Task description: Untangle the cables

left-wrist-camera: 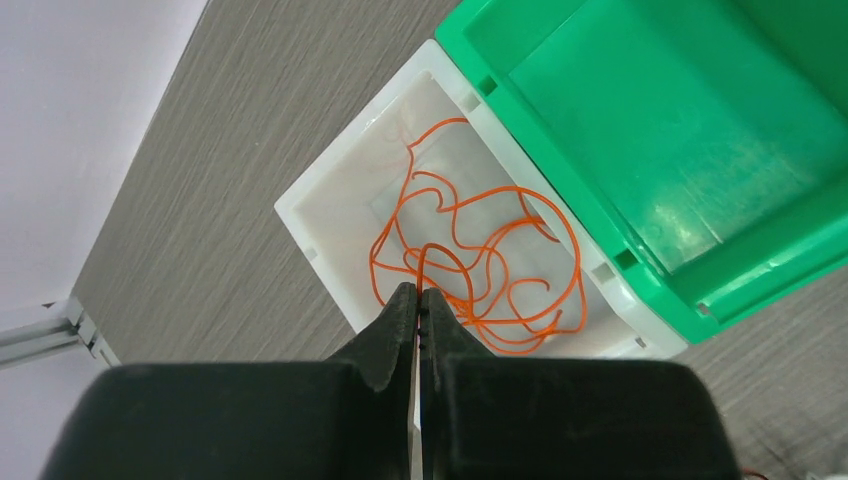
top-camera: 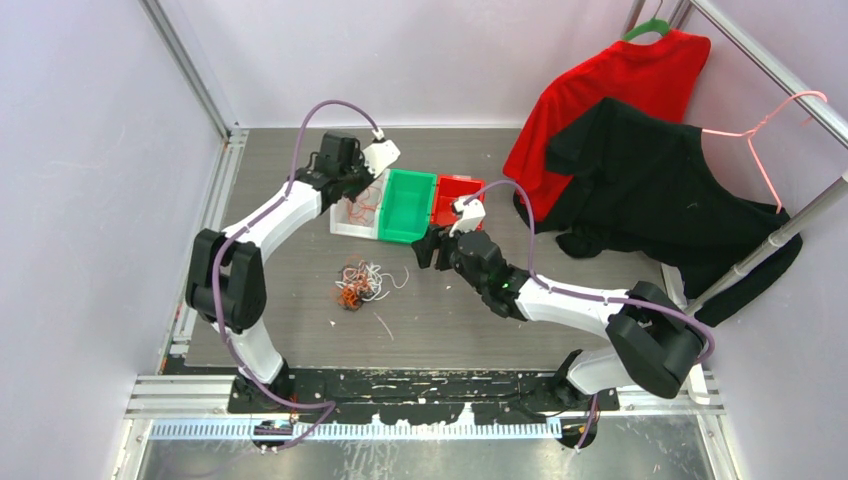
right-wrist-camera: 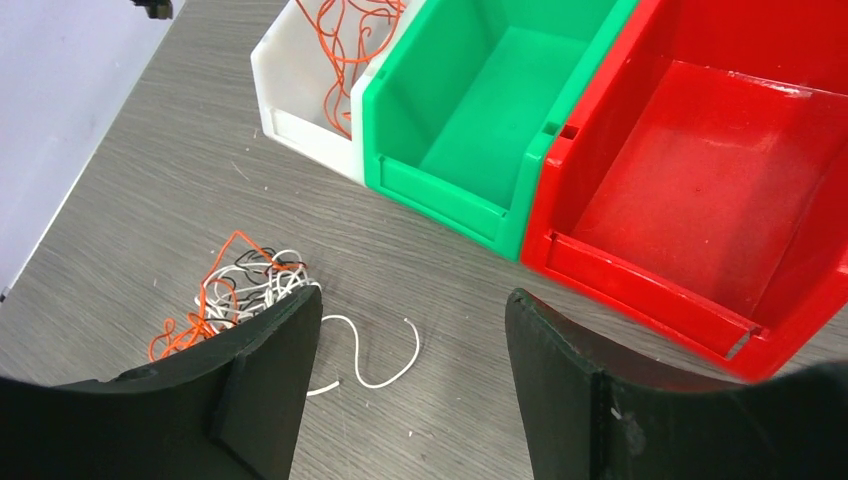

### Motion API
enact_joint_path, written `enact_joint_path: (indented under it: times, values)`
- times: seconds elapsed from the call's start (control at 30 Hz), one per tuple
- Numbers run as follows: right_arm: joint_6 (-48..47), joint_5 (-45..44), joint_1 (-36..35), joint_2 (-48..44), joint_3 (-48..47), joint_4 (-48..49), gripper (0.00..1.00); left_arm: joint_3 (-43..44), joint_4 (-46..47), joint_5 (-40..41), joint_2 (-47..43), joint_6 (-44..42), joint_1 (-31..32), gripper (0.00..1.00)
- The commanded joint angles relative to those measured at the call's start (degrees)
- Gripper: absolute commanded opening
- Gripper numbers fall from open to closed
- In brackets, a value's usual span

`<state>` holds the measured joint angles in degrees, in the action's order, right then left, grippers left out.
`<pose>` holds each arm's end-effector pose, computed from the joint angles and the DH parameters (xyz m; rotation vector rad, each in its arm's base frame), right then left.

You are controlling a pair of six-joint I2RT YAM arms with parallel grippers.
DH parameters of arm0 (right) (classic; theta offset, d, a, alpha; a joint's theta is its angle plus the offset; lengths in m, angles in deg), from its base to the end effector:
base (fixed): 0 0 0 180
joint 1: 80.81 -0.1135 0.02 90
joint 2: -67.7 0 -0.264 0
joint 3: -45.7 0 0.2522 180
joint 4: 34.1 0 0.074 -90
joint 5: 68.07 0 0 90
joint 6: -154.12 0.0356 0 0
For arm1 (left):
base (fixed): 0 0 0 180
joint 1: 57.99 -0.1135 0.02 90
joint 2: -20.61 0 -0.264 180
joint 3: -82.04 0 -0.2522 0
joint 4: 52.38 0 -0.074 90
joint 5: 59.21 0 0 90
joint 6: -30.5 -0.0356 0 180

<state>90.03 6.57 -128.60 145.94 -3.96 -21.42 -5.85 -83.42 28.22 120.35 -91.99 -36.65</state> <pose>0.2031 0.2098 0.2216 -0.1688 1.8809 0.6479 0.3722 -0.1471 0.2717 1.0380 1.9912 0.0547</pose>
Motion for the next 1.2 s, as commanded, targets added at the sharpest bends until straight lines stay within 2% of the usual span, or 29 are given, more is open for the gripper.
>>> enact_joint_path:
  times: [0.0,0.13,0.37,0.47,0.6,0.63,0.73,0.8,1.03,1.1,1.17]
  values:
    - [0.48,0.19,0.70,-2.40,-0.23,1.61,0.72,3.28,2.22,0.78,2.01,-1.89,-1.05,0.00]
    - [0.59,0.52,1.12,-2.52,-0.30,1.52,0.72,3.84,2.39,-0.55,3.03,-2.43,-2.14,0.00]
    - [0.72,0.98,1.33,-2.43,-0.97,0.75,0.72,1.90,8.81,0.02,5.41,-5.33,-2.90,0.00]
    - [0.72,0.96,1.55,-2.40,-0.96,0.42,0.72,2.46,7.33,-1.24,6.46,-4.13,-2.89,0.02]
    - [0.72,1.15,1.73,-1.98,-1.44,0.22,0.72,5.60,2.39,-3.14,7.29,-2.16,-2.95,0.17]
    - [0.72,1.26,1.80,-1.91,-1.58,0.20,0.72,7.37,-0.33,-3.90,7.52,-1.97,-3.05,0.22]
    - [0.67,1.51,1.91,-1.54,-2.00,0.19,0.72,13.52,-7.17,-7.24,7.52,-0.11,-4.39,0.48]
    - [0.67,1.77,1.91,-1.31,-2.22,0.28,0.72,17.05,-12.22,-9.78,6.89,0.37,-5.22,0.58]
    - [1.14,3.30,2.00,-1.40,-2.38,0.46,0.72,24.73,-22.28,-16.47,3.45,3.95,-8.60,0.80]
    - [1.11,4.03,2.00,-1.57,-2.40,0.30,0.72,24.86,-25.65,-18.51,1.62,4.24,-9.04,0.91]
    - [0.70,5.72,1.99,-1.60,-2.42,0.28,0.73,23.63,-29.34,-21.31,-0.55,2.75,-9.04,0.93]
